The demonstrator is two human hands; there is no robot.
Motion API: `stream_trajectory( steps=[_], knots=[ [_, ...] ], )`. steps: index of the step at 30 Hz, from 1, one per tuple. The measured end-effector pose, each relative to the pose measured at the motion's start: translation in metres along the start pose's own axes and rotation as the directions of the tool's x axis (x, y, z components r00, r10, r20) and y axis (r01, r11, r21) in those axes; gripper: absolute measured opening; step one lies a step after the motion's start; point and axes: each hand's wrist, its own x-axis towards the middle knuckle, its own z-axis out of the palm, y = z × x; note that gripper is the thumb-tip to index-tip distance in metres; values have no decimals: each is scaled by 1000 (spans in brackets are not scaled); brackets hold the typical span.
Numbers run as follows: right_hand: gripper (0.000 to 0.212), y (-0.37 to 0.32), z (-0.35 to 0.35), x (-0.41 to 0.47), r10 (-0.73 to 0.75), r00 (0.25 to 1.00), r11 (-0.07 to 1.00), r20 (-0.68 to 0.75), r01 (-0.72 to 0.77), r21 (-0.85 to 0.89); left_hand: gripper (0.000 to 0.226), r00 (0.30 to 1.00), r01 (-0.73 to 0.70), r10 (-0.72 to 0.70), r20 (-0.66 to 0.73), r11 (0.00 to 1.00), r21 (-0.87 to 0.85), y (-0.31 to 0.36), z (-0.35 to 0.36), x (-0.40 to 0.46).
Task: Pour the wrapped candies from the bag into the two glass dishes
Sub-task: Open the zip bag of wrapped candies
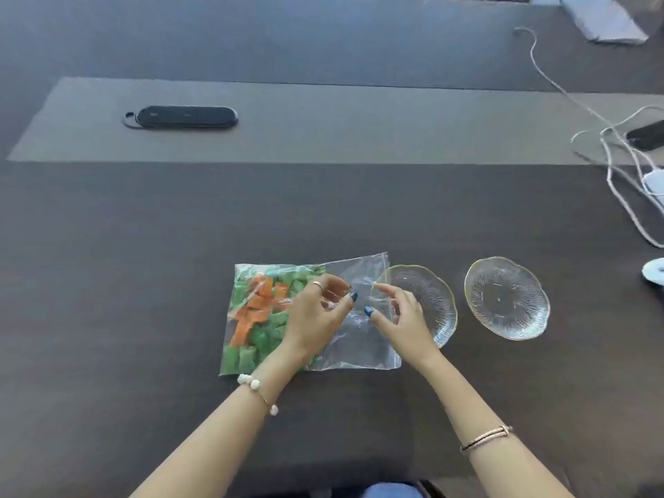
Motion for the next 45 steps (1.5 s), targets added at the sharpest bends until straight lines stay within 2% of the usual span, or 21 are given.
stream_trajectory(
  steps=[2, 3, 6, 8, 11, 15, 18, 21, 24, 28, 32, 34, 36, 40, 43, 45],
  knots=[
    [46, 9, -3, 5, -11, 999, 994, 36, 14, -105, 9, 998, 56, -56, -1, 998, 30, -4, 16, 5],
    [47, 16, -4, 8, 4, 999, 996, 42, -1, -90, 9, 996, 84, -85, 10, 995, 50, -7, 23, 7],
    [42, 24, -8, 18, 173, 985, 973, -2, -170, 157, 13, 975, 203, -211, 67, 974, 105, -11, 46, 15],
    [34, 25, -15, 26, 256, 965, 923, 50, -259, 284, 15, 958, 255, -273, 87, 952, 170, -9, 58, 21],
    [19, 23, -23, 31, 251, 951, 838, 182, -308, 450, 13, 947, 303, -316, 65, 940, 156, -5, 70, 22],
    [17, 27, -34, 33, 226, 918, 719, 326, -383, 581, 12, 925, 379, -380, 15, 924, 39, -3, 71, 21],
    [16, 32, -36, 33, 214, 908, 752, 360, -388, 533, 17, 927, 375, -376, 10, 926, 47, 0, 71, 18],
    [14, 33, -38, 36, 222, 917, 770, 332, -374, 517, 21, 927, 367, -370, 66, 929, 45, 5, 69, 16],
    [15, 32, -38, 37, 214, 923, 782, 319, -357, 511, 18, 937, 330, -338, 85, 939, 92, 7, 66, 15],
    [15, 30, -36, 36, 175, 939, 813, 297, -308, 494, 13, 937, 336, -340, 79, 940, 62, 3, 63, 16],
    [15, 29, -37, 34, 154, 944, 835, 290, -282, 473, 17, 963, 235, -257, 84, 949, 209, 1, 64, 14],
    [16, 26, -35, 32, 142, 953, 854, 269, -255, 453, 20, 975, 186, -215, 56, 929, 321, 0, 69, 12],
    [20, 23, -34, 32, 130, 964, 902, 233, -212, 377, 21, 978, 192, -206, 5, 920, 341, -1, 73, 8],
    [28, 29, -39, 35, 84, 974, 993, 212, -99, 61, 20, 936, 330, -295, -191, 926, 183, 1, 50, 7],
    [29, 36, -48, 31, 81, 974, 996, 211, -70, -60, 21, 884, 338, -292, -364, 939, 67, 5, 12, 12],
    [23, 35, -52, 30, 97, 976, 994, 193, -86, -61, 20, 870, 295, -312, -381, 950, -103, 11, -8, 10]
  ],
)
